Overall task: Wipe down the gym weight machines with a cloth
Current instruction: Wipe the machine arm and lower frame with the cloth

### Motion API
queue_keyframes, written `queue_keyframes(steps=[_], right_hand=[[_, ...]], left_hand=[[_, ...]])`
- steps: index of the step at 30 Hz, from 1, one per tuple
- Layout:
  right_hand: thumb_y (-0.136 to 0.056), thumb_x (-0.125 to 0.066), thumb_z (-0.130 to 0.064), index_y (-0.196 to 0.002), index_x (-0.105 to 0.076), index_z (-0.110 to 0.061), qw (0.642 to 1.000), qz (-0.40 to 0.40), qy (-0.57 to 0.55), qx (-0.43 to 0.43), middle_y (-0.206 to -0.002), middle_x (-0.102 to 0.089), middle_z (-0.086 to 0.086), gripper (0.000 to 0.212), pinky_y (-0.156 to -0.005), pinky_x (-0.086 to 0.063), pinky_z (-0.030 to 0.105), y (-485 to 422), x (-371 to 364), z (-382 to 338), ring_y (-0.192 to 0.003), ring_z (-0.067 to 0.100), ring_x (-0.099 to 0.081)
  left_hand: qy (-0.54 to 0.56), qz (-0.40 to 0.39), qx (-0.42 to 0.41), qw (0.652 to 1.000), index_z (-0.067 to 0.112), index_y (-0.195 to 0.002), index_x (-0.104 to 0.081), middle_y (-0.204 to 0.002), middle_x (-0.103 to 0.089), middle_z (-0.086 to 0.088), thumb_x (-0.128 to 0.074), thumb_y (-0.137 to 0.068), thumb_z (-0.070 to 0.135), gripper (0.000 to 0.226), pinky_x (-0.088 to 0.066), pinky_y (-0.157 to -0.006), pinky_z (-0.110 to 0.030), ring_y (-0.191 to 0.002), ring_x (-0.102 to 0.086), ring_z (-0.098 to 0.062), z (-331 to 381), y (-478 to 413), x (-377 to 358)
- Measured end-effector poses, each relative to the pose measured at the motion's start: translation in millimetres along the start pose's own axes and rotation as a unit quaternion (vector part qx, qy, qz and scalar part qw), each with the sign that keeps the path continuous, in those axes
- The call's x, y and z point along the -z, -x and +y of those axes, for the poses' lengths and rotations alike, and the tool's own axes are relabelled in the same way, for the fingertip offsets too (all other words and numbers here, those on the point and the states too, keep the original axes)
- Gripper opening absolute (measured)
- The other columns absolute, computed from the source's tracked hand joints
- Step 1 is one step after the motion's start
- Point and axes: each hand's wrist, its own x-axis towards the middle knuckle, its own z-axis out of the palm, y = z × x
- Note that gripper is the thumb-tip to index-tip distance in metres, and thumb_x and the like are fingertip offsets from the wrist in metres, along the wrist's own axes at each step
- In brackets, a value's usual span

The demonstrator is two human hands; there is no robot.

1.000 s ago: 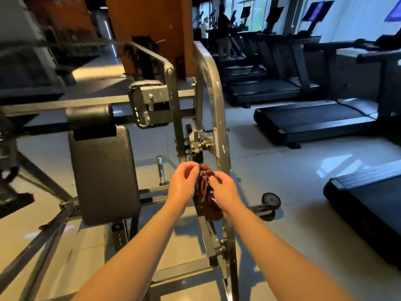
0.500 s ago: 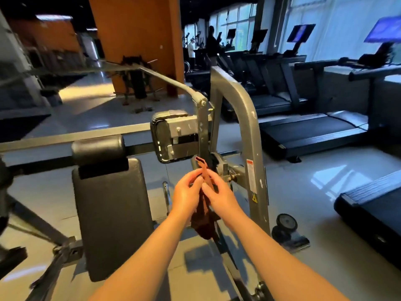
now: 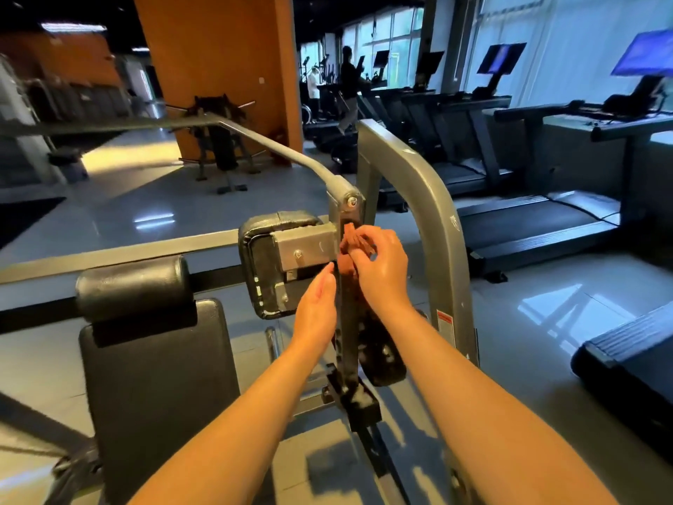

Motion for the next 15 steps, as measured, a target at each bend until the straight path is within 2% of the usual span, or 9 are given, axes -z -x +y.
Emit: queue_keyframes(steps=[3, 5, 7, 9, 10, 13, 15], right_hand=[[-0.091, -0.063, -0.001, -0.106, -0.069, -0.017, 1.000, -0.009, 0.009, 0.020, -0.102, -0.062, -0.004, 0.023, -0.081, -0.037, 0.000, -4.8, -12.5, 14.6, -0.091, -0.004, -0.055], [-0.090, -0.064, 0.001, -0.105, -0.071, -0.018, 0.999, -0.029, 0.014, 0.002, -0.102, -0.063, -0.006, 0.025, -0.082, -0.040, 0.003, 6.9, -15.1, 35.8, -0.091, -0.002, -0.057], [-0.088, -0.066, 0.000, -0.103, -0.073, -0.022, 0.996, -0.072, 0.032, -0.033, -0.101, -0.064, -0.009, 0.028, -0.083, -0.046, 0.011, 24.6, -17.3, 61.6, -0.092, -0.003, -0.058], [-0.086, -0.069, -0.003, -0.105, -0.074, -0.022, 0.993, -0.094, 0.046, -0.055, -0.101, -0.065, -0.010, 0.028, -0.087, -0.051, 0.022, 39.2, -16.9, 74.9, -0.092, -0.005, -0.058], [-0.087, -0.069, -0.005, -0.108, -0.074, -0.022, 0.993, -0.096, 0.045, -0.048, -0.102, -0.065, -0.009, 0.027, -0.088, -0.052, 0.023, 39.6, -15.2, 72.8, -0.093, -0.005, -0.057], [-0.093, -0.066, -0.007, -0.115, -0.072, -0.020, 0.998, -0.059, 0.007, 0.029, -0.107, -0.062, -0.005, 0.026, -0.087, -0.045, 0.009, 12.6, -8.4, 43.7, -0.098, -0.006, -0.056], [-0.093, -0.064, -0.004, -0.116, -0.071, -0.015, 0.996, -0.033, -0.008, 0.082, -0.108, -0.061, -0.001, 0.026, -0.089, -0.043, 0.006, -9.1, -8.4, 23.1, -0.097, -0.002, -0.056]], left_hand=[[0.052, 0.008, 0.014, 0.999, 0.042, -0.136, -0.054, -0.121, -0.063, 0.029, -0.034, -0.110, 0.037, 0.033, -0.043, -0.087, -0.004, -0.113, -0.056, 0.017, -7.1, -13.4, -12.5], [0.069, 0.032, 0.022, 0.997, 0.033, -0.140, -0.054, -0.127, -0.063, 0.021, -0.034, -0.110, 0.035, 0.037, -0.046, -0.097, -0.011, -0.117, -0.056, 0.012, -17.4, -17.8, -17.5], [0.075, 0.043, 0.032, 0.996, 0.029, -0.146, -0.051, -0.137, -0.059, 0.014, -0.035, -0.109, 0.038, 0.041, -0.042, -0.109, -0.022, -0.124, -0.054, 0.006, -26.6, -20.7, -20.1], [0.067, 0.041, 0.028, 0.997, 0.028, -0.147, -0.050, -0.139, -0.058, 0.015, -0.036, -0.109, 0.040, 0.043, -0.041, -0.111, -0.023, -0.125, -0.052, 0.007, -29.5, -20.0, -21.3], [0.063, 0.041, 0.027, 0.997, 0.029, -0.146, -0.051, -0.137, -0.059, 0.016, -0.036, -0.108, 0.040, 0.042, -0.042, -0.108, -0.020, -0.123, -0.053, 0.008, -29.3, -19.4, -21.5], [0.076, 0.052, 0.032, 0.995, 0.030, -0.138, -0.060, -0.127, -0.066, 0.015, -0.037, -0.108, 0.039, 0.038, -0.047, -0.088, -0.006, -0.113, -0.060, 0.008, -22.9, -17.1, -22.2], [0.087, 0.072, 0.029, 0.993, 0.024, -0.134, -0.063, -0.122, -0.070, 0.008, -0.037, -0.108, 0.039, 0.040, -0.049, -0.083, -0.006, -0.111, -0.064, 0.001, -17.7, -15.6, -23.2]])
